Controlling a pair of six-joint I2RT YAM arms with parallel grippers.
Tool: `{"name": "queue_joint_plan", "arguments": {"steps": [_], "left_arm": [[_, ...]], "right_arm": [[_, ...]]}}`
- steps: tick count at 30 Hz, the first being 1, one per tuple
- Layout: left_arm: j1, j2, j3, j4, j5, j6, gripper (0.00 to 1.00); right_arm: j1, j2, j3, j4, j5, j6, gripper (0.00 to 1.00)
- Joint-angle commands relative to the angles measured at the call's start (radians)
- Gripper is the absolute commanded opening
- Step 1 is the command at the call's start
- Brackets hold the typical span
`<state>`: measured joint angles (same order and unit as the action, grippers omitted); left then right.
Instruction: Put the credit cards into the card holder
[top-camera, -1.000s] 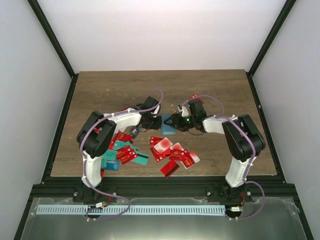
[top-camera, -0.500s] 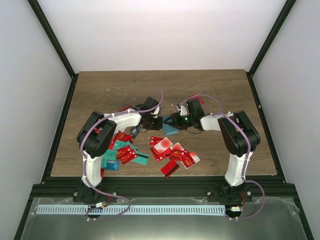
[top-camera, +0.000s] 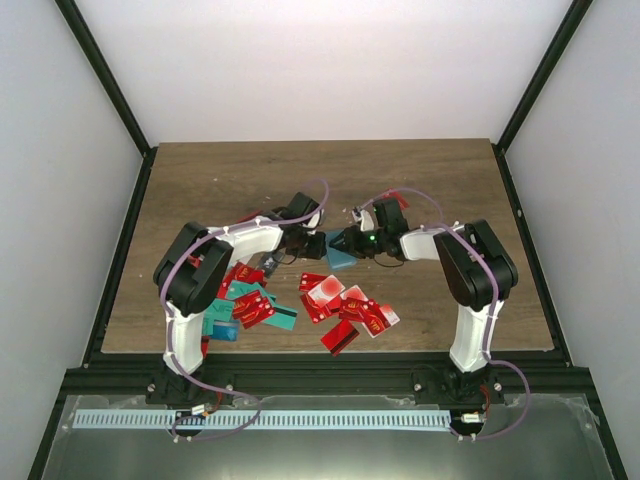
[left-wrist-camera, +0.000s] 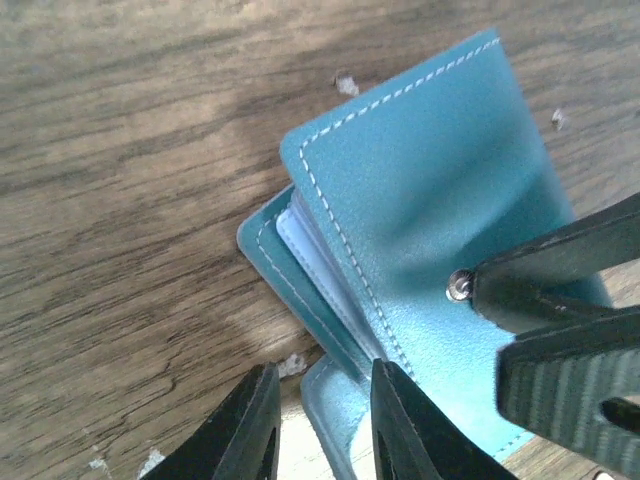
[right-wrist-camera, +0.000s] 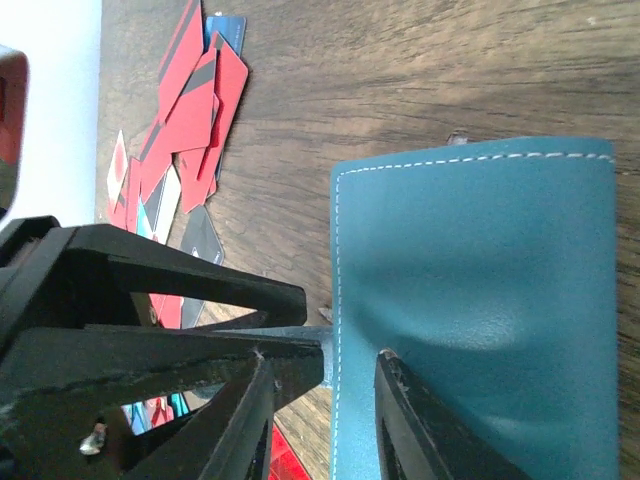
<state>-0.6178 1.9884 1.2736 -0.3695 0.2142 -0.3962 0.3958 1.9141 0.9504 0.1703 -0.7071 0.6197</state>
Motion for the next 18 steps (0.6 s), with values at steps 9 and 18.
{"name": "queue_joint_plan", "arguments": {"steps": [9, 18], "left_arm": [[0.001, 0.085, 0.170, -0.029, -0.012, 0.082, 0.27], [0.001, 0.150, 0.222, -0.068, -0.024, 0.164, 0.23]], "right_arm": [[-0.014, -0.052, 0.006, -0.072, 0.034, -0.023, 0.26], [-0.050, -0.145, 0.027, -0.126, 0.081, -0.068, 0.26]]}}
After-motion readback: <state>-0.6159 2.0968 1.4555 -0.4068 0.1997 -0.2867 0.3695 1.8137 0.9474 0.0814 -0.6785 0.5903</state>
